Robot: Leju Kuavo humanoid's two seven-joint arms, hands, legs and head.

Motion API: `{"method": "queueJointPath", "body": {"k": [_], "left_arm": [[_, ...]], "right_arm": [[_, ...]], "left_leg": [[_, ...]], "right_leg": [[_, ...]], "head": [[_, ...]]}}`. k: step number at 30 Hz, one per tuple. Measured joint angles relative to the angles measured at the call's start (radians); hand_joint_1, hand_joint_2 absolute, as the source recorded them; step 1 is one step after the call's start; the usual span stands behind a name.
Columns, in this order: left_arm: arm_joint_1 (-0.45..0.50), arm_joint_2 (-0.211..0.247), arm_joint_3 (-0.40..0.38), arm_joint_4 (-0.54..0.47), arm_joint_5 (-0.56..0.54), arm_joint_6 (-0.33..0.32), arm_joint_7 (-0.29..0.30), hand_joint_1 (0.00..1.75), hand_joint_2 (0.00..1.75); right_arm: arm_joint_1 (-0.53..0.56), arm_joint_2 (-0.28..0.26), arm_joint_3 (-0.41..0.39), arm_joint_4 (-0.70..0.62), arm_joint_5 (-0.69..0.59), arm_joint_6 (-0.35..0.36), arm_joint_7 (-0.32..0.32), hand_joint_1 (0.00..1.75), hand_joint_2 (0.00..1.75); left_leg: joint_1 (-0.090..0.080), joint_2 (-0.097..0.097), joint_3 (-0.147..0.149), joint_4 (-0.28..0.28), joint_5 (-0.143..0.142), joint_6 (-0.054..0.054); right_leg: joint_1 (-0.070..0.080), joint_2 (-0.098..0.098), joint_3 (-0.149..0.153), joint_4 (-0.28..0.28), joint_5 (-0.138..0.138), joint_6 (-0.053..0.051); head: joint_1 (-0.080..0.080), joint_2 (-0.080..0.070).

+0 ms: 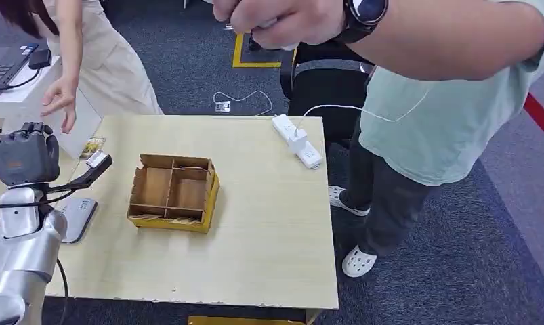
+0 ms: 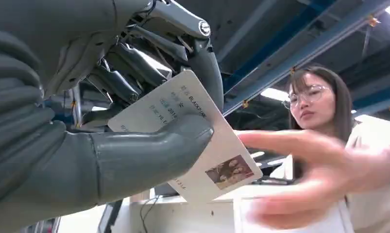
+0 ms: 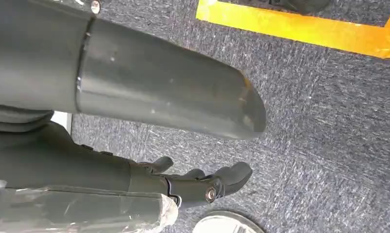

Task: Pass the card to the sensor for recognition and then transmit it.

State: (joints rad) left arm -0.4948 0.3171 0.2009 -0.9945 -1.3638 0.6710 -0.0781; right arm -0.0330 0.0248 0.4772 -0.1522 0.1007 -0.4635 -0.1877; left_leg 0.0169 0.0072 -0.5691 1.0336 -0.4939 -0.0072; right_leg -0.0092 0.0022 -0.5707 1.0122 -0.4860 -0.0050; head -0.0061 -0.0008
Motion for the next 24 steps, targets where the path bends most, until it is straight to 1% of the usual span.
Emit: {"method": "queueJointPath", "body": {"k": [2,6,12,14,15,19,22,24], "left_arm": [[-0.013,-0.018,0.029,-0.005,0.018,0.000,-0.026,1.75,1.75],[-0.036,-0.049,0.054,-0.006,0.007,0.000,-0.049,1.75,1.75],[-0.056,-0.088,0.059,-0.006,0.008,0.000,-0.082,1.75,1.75],[-0.059,-0.096,0.059,-0.006,0.029,0.000,-0.104,1.75,1.75],[-0.061,-0.102,0.059,-0.006,0.039,0.000,-0.113,0.00,1.75],[-0.064,-0.111,0.059,-0.003,0.091,0.000,-0.132,0.00,1.75],[-0.066,-0.112,0.057,0.003,0.106,0.000,-0.127,0.00,1.75],[-0.072,-0.108,0.039,0.024,0.129,-0.002,-0.120,0.00,1.75]], "right_arm": [[0.000,0.002,0.000,0.000,0.001,0.000,0.005,0.00,0.00],[-0.001,0.005,0.000,0.000,0.002,0.000,0.006,0.00,0.00],[-0.001,0.009,0.000,0.000,0.002,0.000,0.006,0.00,0.00],[-0.001,0.009,0.000,0.000,0.002,0.000,0.006,0.00,0.00],[-0.001,0.009,0.000,0.000,0.002,0.000,0.006,0.00,0.00],[0.000,0.009,0.000,0.000,0.002,0.000,0.006,0.00,0.00],[-0.001,0.009,0.000,0.000,0.004,0.000,0.006,0.00,0.00],[-0.001,0.009,0.000,0.000,0.005,0.000,0.006,0.00,0.00]], "left_leg": [[0.000,0.000,0.000,0.000,0.000,0.000],[0.000,0.000,0.000,0.000,0.000,0.000],[0.000,0.000,0.000,0.000,0.000,0.000],[0.000,0.000,0.000,0.000,0.000,0.000],[0.000,0.000,0.000,0.000,0.000,0.000],[0.000,0.001,-0.001,0.000,0.000,0.000],[0.000,0.000,-0.001,0.000,-0.001,0.000],[0.000,0.000,-0.001,0.000,0.000,0.000]], "right_leg": [[0.000,0.000,0.000,0.000,0.000,0.000],[0.000,0.000,0.000,0.000,0.000,0.000],[0.000,0.000,0.000,0.000,0.000,0.000],[0.000,0.000,0.000,0.000,0.000,0.000],[0.000,0.000,0.000,0.000,0.000,0.000],[0.000,0.001,-0.001,0.000,0.000,0.000],[0.000,0.001,-0.001,0.000,0.000,0.000],[0.000,0.001,-0.001,0.000,0.000,0.000]], "head": [[0.000,0.000],[0.000,0.000],[0.000,0.000],[0.000,0.000],[0.000,0.000],[0.000,0.000],[0.000,0.000],[0.000,0.000]]}}
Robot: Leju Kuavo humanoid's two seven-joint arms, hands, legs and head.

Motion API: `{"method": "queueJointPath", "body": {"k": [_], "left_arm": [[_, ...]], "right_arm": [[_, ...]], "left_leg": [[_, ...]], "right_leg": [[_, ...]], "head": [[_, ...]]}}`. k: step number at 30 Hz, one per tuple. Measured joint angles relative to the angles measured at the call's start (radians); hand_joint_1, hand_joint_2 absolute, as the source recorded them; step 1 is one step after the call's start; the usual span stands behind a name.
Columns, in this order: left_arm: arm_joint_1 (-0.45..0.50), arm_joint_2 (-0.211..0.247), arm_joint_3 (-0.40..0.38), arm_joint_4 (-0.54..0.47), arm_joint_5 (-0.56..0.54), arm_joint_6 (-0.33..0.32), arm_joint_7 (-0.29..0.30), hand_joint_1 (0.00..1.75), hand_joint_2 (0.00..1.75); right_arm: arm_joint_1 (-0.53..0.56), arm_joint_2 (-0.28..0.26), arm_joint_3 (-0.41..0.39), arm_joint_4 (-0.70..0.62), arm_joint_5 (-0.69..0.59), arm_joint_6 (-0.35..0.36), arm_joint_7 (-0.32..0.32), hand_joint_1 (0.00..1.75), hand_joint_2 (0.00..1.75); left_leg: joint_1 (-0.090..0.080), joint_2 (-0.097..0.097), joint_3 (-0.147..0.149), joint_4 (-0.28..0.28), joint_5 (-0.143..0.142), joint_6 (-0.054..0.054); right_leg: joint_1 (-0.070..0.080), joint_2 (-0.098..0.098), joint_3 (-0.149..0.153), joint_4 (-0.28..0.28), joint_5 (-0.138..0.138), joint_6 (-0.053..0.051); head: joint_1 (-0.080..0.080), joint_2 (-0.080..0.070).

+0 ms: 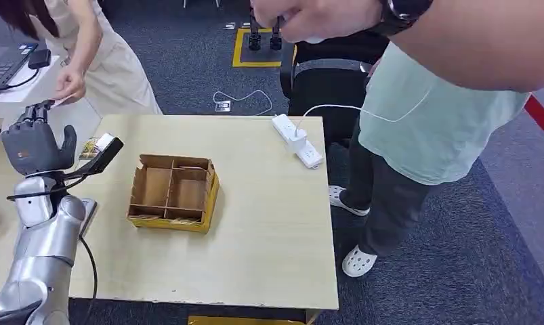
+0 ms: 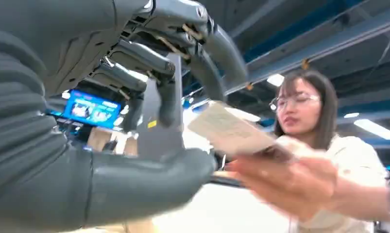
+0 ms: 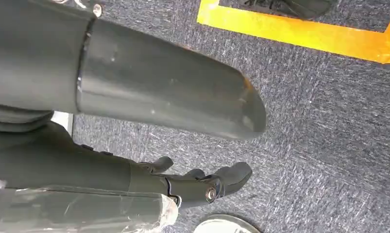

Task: Pass the card to the sensor for recognition and then transmit it.

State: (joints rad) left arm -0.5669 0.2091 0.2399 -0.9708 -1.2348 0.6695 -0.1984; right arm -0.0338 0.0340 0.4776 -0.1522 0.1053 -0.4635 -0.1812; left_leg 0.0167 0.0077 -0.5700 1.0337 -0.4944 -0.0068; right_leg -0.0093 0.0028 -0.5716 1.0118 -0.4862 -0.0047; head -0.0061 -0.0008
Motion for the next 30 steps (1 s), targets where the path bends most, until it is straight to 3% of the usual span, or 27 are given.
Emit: {"method": "queueJointPath", "body": {"k": [2,4,10,13,18,21,24,26,30], "left_arm": [[-0.001,0.009,-0.028,0.015,0.048,-0.036,-0.008,0.00,1.75],[0.002,0.027,-0.062,0.024,0.110,-0.113,-0.024,0.00,1.75],[0.065,0.130,-0.190,-0.029,0.410,-0.469,-0.096,0.00,1.75],[0.132,0.229,-0.253,-0.122,0.573,-0.687,-0.132,0.00,1.75],[0.210,0.463,-0.323,-0.313,0.824,-0.989,-0.146,0.00,1.75],[0.221,0.596,-0.339,-0.421,0.950,-1.083,-0.131,0.00,1.75],[0.248,0.698,-0.342,-0.525,1.067,-1.151,-0.130,0.00,1.75],[0.266,0.758,-0.344,-0.585,1.118,-1.180,-0.129,0.00,1.75],[0.301,0.833,-0.357,-0.693,1.182,-1.205,-0.113,0.00,1.75]], "right_arm": [[0.000,0.000,0.000,0.000,0.000,0.000,0.000,0.00,0.00],[0.000,0.000,0.000,0.000,0.000,0.001,-0.001,0.00,0.00],[0.002,-0.002,0.000,0.000,0.000,0.004,-0.006,0.00,0.00],[0.004,-0.004,0.000,0.000,-0.004,0.004,-0.022,0.00,0.00],[0.009,-0.013,0.000,0.000,-0.001,0.005,-0.022,0.00,0.00],[0.009,-0.018,0.000,0.000,-0.003,0.005,-0.022,0.00,0.00],[0.008,-0.018,0.000,0.000,-0.003,0.005,-0.022,0.00,0.00],[0.008,-0.018,0.000,0.000,-0.004,0.005,-0.022,0.00,0.00],[0.007,-0.018,0.000,0.000,-0.004,0.010,-0.020,0.00,0.00]], "left_leg": [[0.000,0.000,0.000,0.000,0.000,0.000],[0.000,0.000,0.000,0.000,0.000,0.000],[0.000,0.003,0.000,0.000,0.000,0.000],[0.001,0.007,-0.001,-0.001,-0.001,-0.001],[0.004,0.007,-0.004,0.000,-0.001,-0.001],[0.003,0.006,-0.004,0.000,-0.001,-0.001],[0.003,0.006,-0.004,0.000,-0.001,-0.001],[0.003,0.006,-0.004,0.000,-0.001,-0.001],[0.003,0.006,-0.004,0.000,-0.001,-0.001]], "right_leg": [[0.000,0.000,0.000,0.000,0.000,0.000],[0.000,0.000,0.000,0.000,0.000,0.000],[0.000,0.002,-0.001,0.001,0.000,0.000],[0.001,0.007,-0.003,0.001,0.000,-0.001],[0.003,0.007,-0.006,0.001,0.000,-0.001],[0.003,0.006,-0.006,0.001,0.000,-0.001],[0.003,0.006,-0.006,0.001,0.000,-0.001],[0.003,0.006,-0.006,0.001,0.000,-0.001],[0.003,0.005,-0.005,0.001,0.000,-0.001]], "head": [[0.000,0.000],[0.000,0.000],[0.000,0.000],[0.000,0.000],[0.000,0.000],[0.000,0.000],[0.000,0.000],[0.000,0.000],[0.001,0.000]]}}
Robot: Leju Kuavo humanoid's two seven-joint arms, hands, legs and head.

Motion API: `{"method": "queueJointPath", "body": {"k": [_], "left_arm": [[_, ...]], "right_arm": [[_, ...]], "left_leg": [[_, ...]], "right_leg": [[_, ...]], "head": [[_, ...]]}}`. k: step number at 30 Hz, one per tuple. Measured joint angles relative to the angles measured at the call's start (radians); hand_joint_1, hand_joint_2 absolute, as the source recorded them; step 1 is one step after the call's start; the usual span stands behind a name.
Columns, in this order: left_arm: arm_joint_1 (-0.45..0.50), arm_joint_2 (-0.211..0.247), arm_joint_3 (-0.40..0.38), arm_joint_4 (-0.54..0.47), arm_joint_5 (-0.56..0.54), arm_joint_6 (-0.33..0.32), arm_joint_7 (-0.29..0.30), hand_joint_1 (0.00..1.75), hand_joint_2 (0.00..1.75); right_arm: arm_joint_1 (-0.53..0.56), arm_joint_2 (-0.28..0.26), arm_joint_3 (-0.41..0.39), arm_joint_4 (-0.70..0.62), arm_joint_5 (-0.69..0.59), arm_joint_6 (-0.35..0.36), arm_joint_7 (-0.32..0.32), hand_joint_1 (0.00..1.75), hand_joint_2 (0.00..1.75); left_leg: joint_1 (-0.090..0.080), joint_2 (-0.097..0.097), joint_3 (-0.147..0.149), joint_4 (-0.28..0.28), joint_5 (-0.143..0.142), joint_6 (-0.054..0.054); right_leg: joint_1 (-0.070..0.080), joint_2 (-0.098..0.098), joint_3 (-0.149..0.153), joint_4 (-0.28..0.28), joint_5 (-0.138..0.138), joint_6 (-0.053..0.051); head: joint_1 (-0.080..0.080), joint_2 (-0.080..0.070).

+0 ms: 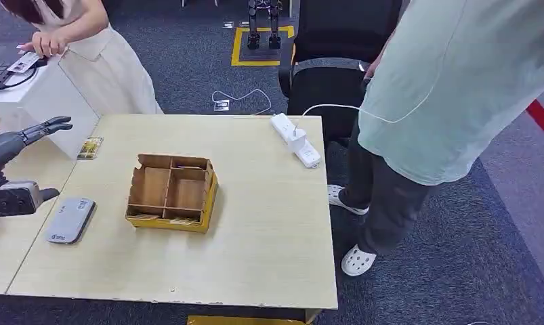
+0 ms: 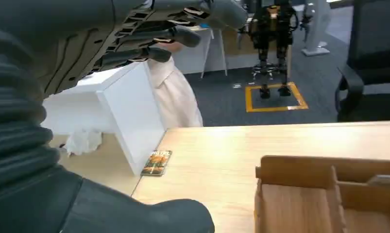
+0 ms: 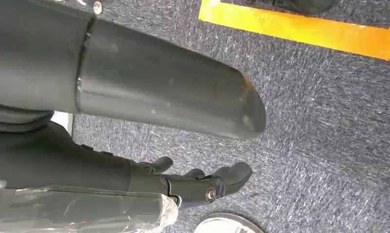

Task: Pass the card to the sensor for recognition and then transmit it.

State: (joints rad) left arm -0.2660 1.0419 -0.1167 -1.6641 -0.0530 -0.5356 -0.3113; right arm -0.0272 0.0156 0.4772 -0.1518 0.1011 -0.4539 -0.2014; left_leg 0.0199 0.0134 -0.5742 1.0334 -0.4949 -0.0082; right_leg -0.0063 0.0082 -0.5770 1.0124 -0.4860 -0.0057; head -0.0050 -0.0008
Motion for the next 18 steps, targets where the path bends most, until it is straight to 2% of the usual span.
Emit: {"method": "queueJointPath", "body": {"k": [2,6,8,10,13,18], "left_arm": [[0.019,0.022,-0.014,-0.048,-0.040,0.017,0.000,0.00,1.75],[0.063,0.021,-0.074,-0.105,-0.232,0.127,0.000,0.00,1.75],[0.075,-0.004,-0.126,-0.111,-0.384,0.218,0.006,0.00,1.75],[0.087,-0.047,-0.185,-0.109,-0.525,0.309,0.030,0.00,1.75],[0.106,-0.121,-0.257,-0.090,-0.636,0.404,0.063,0.00,1.75],[0.121,-0.192,-0.323,-0.067,-0.670,0.435,0.072,0.00,1.75]], "right_arm": [[-0.001,0.000,0.000,0.000,-0.004,0.000,0.002,0.00,0.00],[-0.001,0.002,0.000,0.000,-0.012,0.000,0.002,0.00,0.00],[-0.001,0.004,-0.001,0.000,-0.021,-0.001,0.006,0.00,0.00],[-0.001,0.006,-0.002,0.000,-0.025,-0.002,0.011,0.00,0.00],[-0.001,0.010,-0.002,0.000,-0.030,-0.004,0.013,0.00,0.00],[-0.001,0.012,-0.003,0.000,-0.032,-0.004,0.013,0.00,0.00]], "left_leg": [[-0.001,0.000,0.000,0.000,0.000,0.000],[-0.001,0.000,0.000,0.000,0.000,0.000],[-0.001,-0.001,0.000,0.000,0.000,0.000],[-0.001,-0.001,0.000,0.000,0.000,0.000],[-0.001,-0.001,0.000,0.000,0.000,0.000],[-0.002,-0.001,0.000,0.000,-0.001,0.001]], "right_leg": [[0.000,0.000,0.000,0.000,0.000,0.000],[0.000,0.000,0.000,0.000,0.000,0.000],[-0.001,-0.001,0.000,0.000,0.000,0.000],[-0.001,-0.002,0.000,0.000,0.000,0.000],[-0.001,-0.002,0.001,0.000,0.000,0.000],[-0.002,-0.002,0.001,-0.001,0.000,0.000]], "head": [[0.000,0.000],[0.000,0.000],[-0.001,0.000],[-0.001,0.000],[-0.001,0.000],[-0.001,0.000]]}}
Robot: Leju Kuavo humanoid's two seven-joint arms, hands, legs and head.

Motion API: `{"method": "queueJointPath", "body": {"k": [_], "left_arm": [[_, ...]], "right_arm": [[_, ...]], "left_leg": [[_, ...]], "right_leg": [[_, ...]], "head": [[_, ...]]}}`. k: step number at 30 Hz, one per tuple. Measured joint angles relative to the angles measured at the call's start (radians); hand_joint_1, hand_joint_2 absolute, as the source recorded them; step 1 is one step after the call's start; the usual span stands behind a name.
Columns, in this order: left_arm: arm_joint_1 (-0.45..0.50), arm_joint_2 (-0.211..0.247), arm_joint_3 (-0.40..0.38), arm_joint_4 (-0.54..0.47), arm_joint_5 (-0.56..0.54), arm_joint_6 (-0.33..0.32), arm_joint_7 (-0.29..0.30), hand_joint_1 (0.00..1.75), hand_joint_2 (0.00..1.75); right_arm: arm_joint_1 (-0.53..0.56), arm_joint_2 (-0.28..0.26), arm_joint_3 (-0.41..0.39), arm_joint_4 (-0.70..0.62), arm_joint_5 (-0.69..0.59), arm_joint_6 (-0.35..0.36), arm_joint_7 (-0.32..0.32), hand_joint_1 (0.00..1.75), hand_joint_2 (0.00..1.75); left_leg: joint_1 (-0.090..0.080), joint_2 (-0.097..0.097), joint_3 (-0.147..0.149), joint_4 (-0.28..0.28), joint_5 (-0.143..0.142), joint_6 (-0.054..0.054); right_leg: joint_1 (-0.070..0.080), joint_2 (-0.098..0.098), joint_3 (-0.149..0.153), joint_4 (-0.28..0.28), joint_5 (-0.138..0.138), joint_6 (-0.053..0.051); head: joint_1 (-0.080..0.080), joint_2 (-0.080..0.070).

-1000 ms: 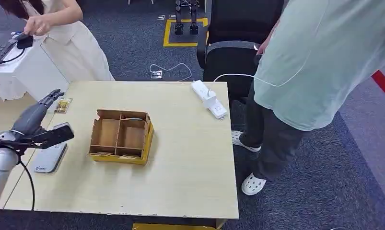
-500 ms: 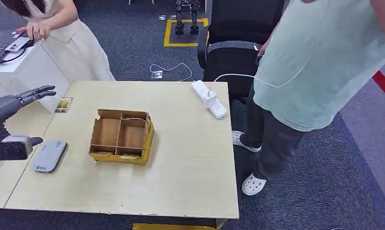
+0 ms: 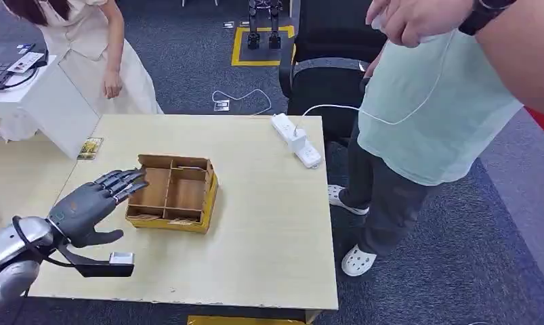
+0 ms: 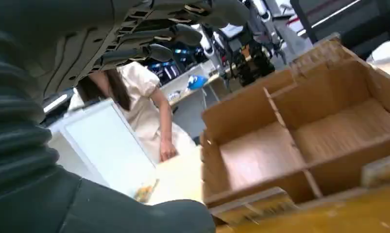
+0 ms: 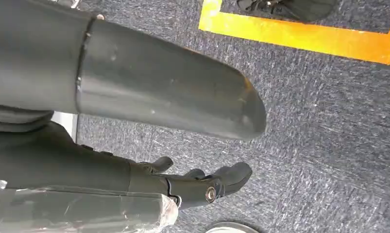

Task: Pass the card to the sensor for recognition and then transmit it.

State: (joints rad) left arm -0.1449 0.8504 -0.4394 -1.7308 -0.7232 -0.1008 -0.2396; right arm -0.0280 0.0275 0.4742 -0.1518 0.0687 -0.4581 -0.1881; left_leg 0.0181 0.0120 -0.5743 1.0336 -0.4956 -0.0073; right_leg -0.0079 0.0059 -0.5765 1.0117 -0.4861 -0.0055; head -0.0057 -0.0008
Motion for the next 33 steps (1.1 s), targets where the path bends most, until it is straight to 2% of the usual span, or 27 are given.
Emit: {"method": "queueJointPath", "body": {"k": [2,4,6,13,16,19,22,33], "left_arm": [[0.014,-0.039,-0.026,0.018,-0.066,0.051,0.035,0.00,1.75],[0.035,-0.090,-0.055,0.044,-0.165,0.116,0.095,0.00,1.75],[0.054,-0.132,-0.076,0.071,-0.237,0.151,0.138,0.00,1.75],[0.079,-0.206,-0.092,0.112,-0.290,0.186,0.171,0.00,1.75],[0.084,-0.247,-0.087,0.122,-0.404,0.225,0.253,0.00,1.75],[0.092,-0.282,-0.078,0.132,-0.473,0.237,0.302,0.00,1.75],[0.099,-0.299,-0.055,0.137,-0.499,0.242,0.322,0.00,1.75],[0.111,-0.358,0.030,0.145,-0.516,0.254,0.317,0.00,1.75]], "right_arm": [[0.000,0.002,-0.001,0.000,-0.004,0.000,0.000,0.00,0.00],[0.001,0.003,-0.003,0.000,-0.010,-0.003,0.003,0.00,0.00],[0.001,0.004,-0.006,0.000,-0.014,-0.004,0.003,0.00,0.00],[0.004,0.004,-0.009,0.000,-0.016,-0.005,0.006,0.00,0.00],[0.006,0.005,-0.011,0.000,-0.025,-0.005,0.006,0.00,0.00],[0.007,0.005,-0.015,0.000,-0.030,-0.006,0.003,0.00,0.00],[0.010,0.005,-0.018,0.000,-0.030,-0.006,0.003,0.00,0.00],[0.013,0.005,-0.024,0.002,-0.032,-0.006,0.006,0.00,0.00]], "left_leg": [[-0.001,0.000,0.000,0.000,0.000,0.000],[-0.002,0.000,0.000,0.000,0.000,0.000],[-0.001,0.000,0.000,0.000,0.000,0.000],[-0.002,0.000,0.000,0.000,0.000,0.001],[-0.002,0.000,0.000,0.000,0.000,0.001],[-0.001,0.000,0.000,0.000,0.000,0.001],[-0.001,0.000,0.000,0.000,0.000,0.001],[-0.001,-0.001,0.000,0.000,0.000,0.001]], "right_leg": [[-0.001,0.000,0.000,0.000,0.000,0.000],[-0.002,0.000,0.000,0.000,0.000,0.001],[-0.001,0.000,0.000,0.000,0.000,0.001],[-0.002,0.000,0.000,0.000,0.000,0.001],[-0.001,-0.001,0.000,0.000,0.000,0.001],[-0.001,0.000,0.000,0.000,0.000,0.001],[-0.001,-0.001,0.000,0.000,0.000,0.001],[-0.001,-0.001,0.000,0.000,0.000,0.001]], "head": [[-0.001,0.000],[-0.001,0.000],[-0.001,0.000],[0.000,0.000],[0.000,0.000],[0.000,0.000],[0.000,0.000],[0.000,0.000]]}}
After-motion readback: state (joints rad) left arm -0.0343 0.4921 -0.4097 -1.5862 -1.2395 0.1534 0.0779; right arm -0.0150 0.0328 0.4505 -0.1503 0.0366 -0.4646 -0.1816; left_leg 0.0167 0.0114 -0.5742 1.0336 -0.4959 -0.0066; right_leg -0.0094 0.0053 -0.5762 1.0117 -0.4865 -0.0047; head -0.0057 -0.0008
